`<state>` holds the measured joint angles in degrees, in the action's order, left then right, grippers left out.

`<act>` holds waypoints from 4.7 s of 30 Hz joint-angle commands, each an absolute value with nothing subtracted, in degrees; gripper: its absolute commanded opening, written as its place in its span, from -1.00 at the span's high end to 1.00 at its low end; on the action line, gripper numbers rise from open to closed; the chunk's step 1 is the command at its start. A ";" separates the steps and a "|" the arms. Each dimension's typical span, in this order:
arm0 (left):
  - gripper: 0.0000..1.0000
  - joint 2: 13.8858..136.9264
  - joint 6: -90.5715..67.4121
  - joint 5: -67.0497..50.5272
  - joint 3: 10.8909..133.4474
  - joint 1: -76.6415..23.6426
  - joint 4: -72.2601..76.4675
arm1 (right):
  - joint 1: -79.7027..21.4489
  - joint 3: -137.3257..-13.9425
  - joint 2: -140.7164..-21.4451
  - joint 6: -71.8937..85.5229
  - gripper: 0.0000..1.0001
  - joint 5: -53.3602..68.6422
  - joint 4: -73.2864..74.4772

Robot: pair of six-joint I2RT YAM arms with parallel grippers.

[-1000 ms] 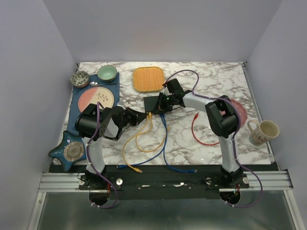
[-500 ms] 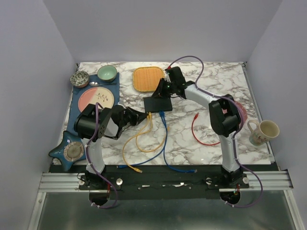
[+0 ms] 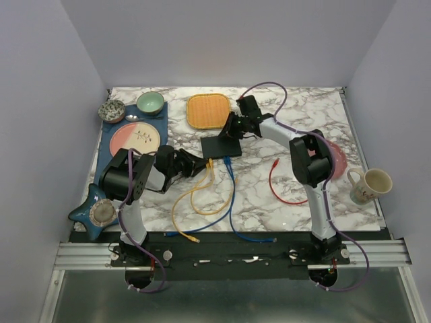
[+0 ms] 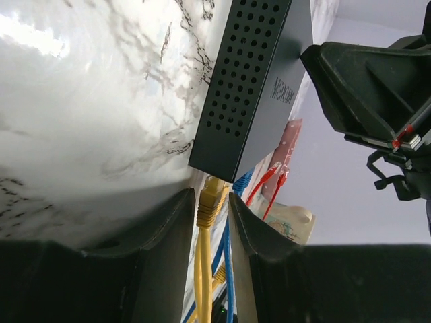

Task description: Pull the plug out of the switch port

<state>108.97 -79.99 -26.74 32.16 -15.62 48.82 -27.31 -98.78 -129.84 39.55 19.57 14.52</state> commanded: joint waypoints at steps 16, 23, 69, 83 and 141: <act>0.32 114.17 -87.18 -24.96 31.82 -14.50 57.73 | -27.51 -89.21 -126.65 40.25 0.47 20.48 12.04; 0.24 114.09 -89.38 -24.26 31.73 -13.62 59.68 | -27.60 -87.80 -126.21 40.43 0.47 20.65 11.43; 0.32 110.30 -75.94 -24.70 35.51 -15.29 41.84 | -27.51 -86.84 -126.47 40.52 0.48 20.30 10.90; 0.38 110.92 -76.29 -26.01 32.61 -15.64 44.29 | -27.51 -87.45 -127.00 40.25 0.48 20.57 10.90; 1.00 120.41 -90.09 -27.77 30.32 -13.27 64.07 | -31.20 -74.89 -116.02 39.64 0.49 19.42 6.50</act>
